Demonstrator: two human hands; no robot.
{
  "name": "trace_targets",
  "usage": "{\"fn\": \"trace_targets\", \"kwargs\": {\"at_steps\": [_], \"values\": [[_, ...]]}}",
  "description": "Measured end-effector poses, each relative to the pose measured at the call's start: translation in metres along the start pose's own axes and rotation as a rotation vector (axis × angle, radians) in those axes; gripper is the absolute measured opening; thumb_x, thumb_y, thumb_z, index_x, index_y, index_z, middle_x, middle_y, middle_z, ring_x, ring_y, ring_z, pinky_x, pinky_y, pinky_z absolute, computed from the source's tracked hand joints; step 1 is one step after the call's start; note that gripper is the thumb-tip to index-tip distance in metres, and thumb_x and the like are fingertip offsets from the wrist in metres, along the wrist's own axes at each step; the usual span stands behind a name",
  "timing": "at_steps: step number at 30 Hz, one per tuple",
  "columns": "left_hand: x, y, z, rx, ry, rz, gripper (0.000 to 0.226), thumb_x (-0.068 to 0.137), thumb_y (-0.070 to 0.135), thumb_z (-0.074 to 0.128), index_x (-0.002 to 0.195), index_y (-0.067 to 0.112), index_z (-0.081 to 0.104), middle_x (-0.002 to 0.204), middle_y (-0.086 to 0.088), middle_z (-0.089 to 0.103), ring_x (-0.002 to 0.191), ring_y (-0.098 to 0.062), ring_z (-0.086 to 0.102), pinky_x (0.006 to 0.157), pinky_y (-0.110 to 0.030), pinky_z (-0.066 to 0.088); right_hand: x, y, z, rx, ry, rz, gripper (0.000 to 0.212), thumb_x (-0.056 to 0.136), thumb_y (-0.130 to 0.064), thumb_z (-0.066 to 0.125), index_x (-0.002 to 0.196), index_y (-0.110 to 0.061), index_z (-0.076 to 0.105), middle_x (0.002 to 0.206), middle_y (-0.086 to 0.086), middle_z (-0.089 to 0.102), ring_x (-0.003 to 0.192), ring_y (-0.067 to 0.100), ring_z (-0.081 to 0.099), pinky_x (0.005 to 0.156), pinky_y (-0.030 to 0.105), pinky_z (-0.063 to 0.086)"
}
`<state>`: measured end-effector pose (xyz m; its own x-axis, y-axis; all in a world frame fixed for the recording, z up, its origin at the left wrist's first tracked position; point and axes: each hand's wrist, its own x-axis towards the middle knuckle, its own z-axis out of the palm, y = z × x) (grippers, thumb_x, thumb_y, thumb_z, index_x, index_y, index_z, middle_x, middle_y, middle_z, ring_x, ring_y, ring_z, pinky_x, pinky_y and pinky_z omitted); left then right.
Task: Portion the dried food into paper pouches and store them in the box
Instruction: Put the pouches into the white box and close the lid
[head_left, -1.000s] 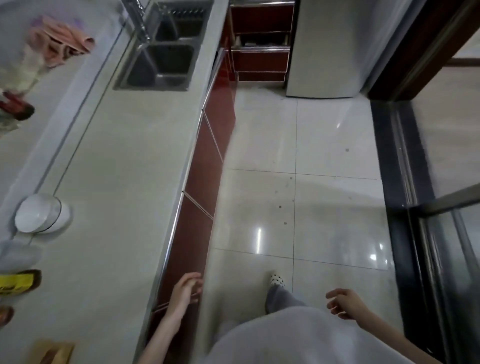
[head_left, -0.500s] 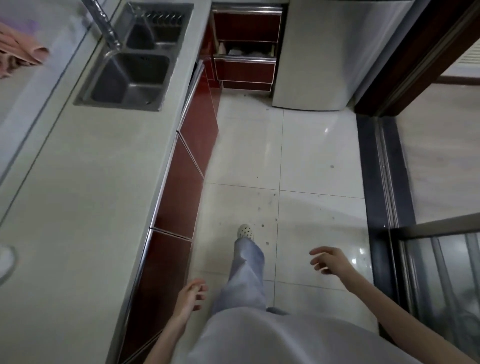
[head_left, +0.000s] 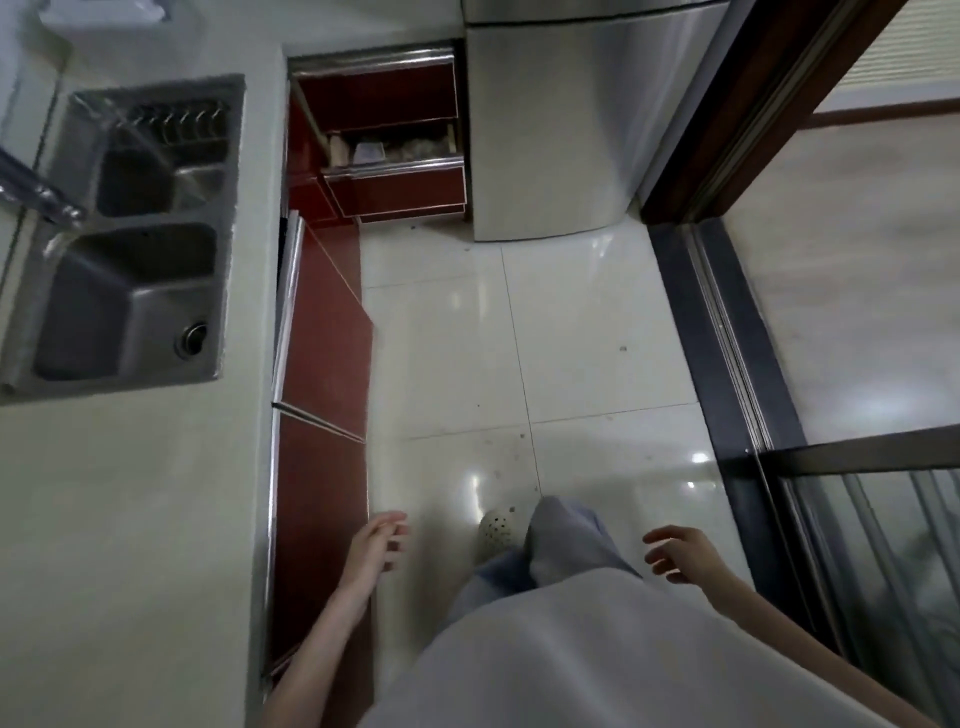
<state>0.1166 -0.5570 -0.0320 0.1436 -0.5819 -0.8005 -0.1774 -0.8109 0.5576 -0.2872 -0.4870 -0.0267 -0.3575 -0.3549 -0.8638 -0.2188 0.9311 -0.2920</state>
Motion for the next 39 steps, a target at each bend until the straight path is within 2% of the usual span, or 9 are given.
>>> {"fn": "trace_targets", "kwargs": {"at_steps": [7,11,16,21,23,29,33,36,39], "values": [[0.067,0.103,-0.014,0.074,0.002,0.041,0.024,0.097,0.003,0.042,0.104,0.010,0.064,0.098,-0.011,0.067,0.076,-0.017,0.055,0.060,-0.027,0.040,0.045,-0.061,-0.002,-0.015,0.002,0.104,0.029,0.081,0.012,0.040,0.087,-0.002,0.065,0.058,0.013,0.067,0.046,0.022,0.057,0.042,0.020,0.041],[0.107,0.156,-0.018,0.039,0.038,0.008,0.024,0.098,0.000,0.042,0.111,0.002,0.062,0.101,-0.017,0.063,0.071,-0.016,0.052,0.056,-0.025,0.039,0.083,-0.145,-0.006,-0.014,-0.031,0.091,0.029,0.082,0.011,0.038,0.089,-0.001,0.064,0.060,0.013,0.065,0.047,0.021,0.055,0.042,0.018,0.038],[0.141,0.217,-0.030,-0.078,0.140,-0.031,0.021,0.097,-0.004,0.042,0.107,0.002,0.059,0.090,-0.016,0.060,0.062,-0.015,0.055,0.039,-0.011,0.041,0.120,-0.286,-0.011,-0.081,-0.104,-0.006,0.031,0.083,0.009,0.037,0.089,-0.003,0.065,0.064,0.012,0.066,0.048,0.018,0.055,0.043,0.015,0.037],[0.169,0.255,-0.042,-0.216,0.224,-0.083,0.019,0.096,-0.005,0.043,0.101,-0.001,0.061,0.088,-0.015,0.060,0.069,-0.019,0.052,0.055,-0.021,0.040,0.143,-0.433,-0.004,-0.183,-0.189,-0.152,0.033,0.082,0.009,0.038,0.090,-0.005,0.067,0.071,0.014,0.068,0.056,0.021,0.057,0.052,0.022,0.040],[0.176,0.257,-0.047,-0.257,0.234,-0.122,0.020,0.097,-0.003,0.043,0.108,-0.003,0.060,0.095,-0.016,0.060,0.078,-0.024,0.053,0.065,-0.026,0.040,0.147,-0.483,0.002,-0.240,-0.204,-0.219,0.033,0.082,0.009,0.040,0.089,-0.007,0.068,0.074,0.015,0.070,0.058,0.020,0.059,0.053,0.023,0.043],[0.197,0.276,-0.082,-0.385,0.224,-0.178,0.021,0.100,0.015,0.045,0.111,0.008,0.063,0.106,-0.011,0.065,0.094,-0.025,0.060,0.085,-0.039,0.048,0.166,-0.588,0.035,-0.402,-0.270,-0.297,0.033,0.082,0.010,0.040,0.092,-0.006,0.068,0.076,0.016,0.069,0.062,0.022,0.059,0.054,0.025,0.043],[0.235,0.319,-0.122,-0.493,0.363,-0.107,0.019,0.098,0.000,0.044,0.098,0.003,0.062,0.091,-0.015,0.061,0.072,-0.024,0.054,0.062,-0.029,0.039,0.189,-0.637,0.068,-0.501,-0.265,-0.240,0.031,0.082,0.010,0.041,0.095,-0.002,0.067,0.073,0.016,0.068,0.058,0.022,0.057,0.052,0.021,0.039],[0.261,0.353,-0.161,-0.533,0.412,-0.073,0.023,0.096,0.000,0.045,0.092,0.010,0.065,0.085,-0.010,0.064,0.071,-0.024,0.057,0.060,-0.030,0.040,0.195,-0.679,0.092,-0.512,-0.251,-0.199,0.028,0.083,0.011,0.043,0.095,0.002,0.066,0.074,0.020,0.066,0.058,0.024,0.056,0.052,0.022,0.037],[0.288,0.391,-0.196,-0.556,0.394,-0.062,0.023,0.096,0.005,0.046,0.091,0.015,0.066,0.083,-0.004,0.066,0.066,-0.013,0.058,0.057,-0.021,0.042,0.190,-0.729,0.121,-0.486,-0.248,-0.200,0.026,0.081,0.014,0.045,0.093,0.004,0.065,0.073,0.021,0.064,0.055,0.024,0.054,0.049,0.021,0.035]]}}
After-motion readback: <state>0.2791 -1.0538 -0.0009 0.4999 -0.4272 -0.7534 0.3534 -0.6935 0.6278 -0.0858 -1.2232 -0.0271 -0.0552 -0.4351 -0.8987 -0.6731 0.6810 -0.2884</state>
